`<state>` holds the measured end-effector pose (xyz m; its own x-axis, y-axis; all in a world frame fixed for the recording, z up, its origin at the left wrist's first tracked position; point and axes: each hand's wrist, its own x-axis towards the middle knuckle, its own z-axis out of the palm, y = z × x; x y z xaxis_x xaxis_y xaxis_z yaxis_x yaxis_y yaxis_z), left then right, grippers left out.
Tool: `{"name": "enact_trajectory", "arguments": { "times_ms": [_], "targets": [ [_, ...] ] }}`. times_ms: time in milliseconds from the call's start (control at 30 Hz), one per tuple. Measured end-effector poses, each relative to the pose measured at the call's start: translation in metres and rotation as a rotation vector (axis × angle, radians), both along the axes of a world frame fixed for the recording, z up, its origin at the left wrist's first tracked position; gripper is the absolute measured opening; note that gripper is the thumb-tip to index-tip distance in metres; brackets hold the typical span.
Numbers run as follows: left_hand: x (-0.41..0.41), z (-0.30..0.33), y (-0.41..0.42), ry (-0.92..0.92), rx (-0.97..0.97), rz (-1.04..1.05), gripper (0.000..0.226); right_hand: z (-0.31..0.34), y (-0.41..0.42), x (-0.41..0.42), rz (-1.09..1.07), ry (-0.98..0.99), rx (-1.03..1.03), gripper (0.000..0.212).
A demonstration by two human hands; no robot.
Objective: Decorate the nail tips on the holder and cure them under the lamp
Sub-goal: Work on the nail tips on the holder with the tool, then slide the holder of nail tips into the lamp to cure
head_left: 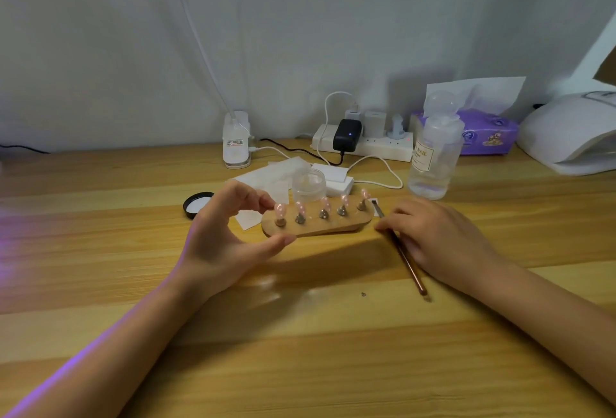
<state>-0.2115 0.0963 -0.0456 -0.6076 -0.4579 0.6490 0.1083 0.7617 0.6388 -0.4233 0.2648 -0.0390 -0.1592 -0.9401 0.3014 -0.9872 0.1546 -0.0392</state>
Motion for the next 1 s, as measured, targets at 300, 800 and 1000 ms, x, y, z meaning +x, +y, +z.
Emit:
{"name": "enact_trajectory", "arguments": {
  "times_ms": [300, 800, 1000],
  "targets": [
    [-0.005, 0.002, 0.015, -0.041, 0.019, -0.060, 0.039, 0.023, 0.005, -0.001, -0.106, -1.225, -0.023, 0.010],
    [-0.052, 0.019, 0.067, -0.095, 0.083, -0.065, 0.049, 0.042, 0.069, -0.040, -0.127, -1.641, 0.072, 0.016],
    [-0.096, 0.022, 0.082, -0.069, 0.324, -0.220, 0.057, 0.044, 0.094, -0.067, -0.292, -1.688, -0.197, 0.015]
  ]
}}
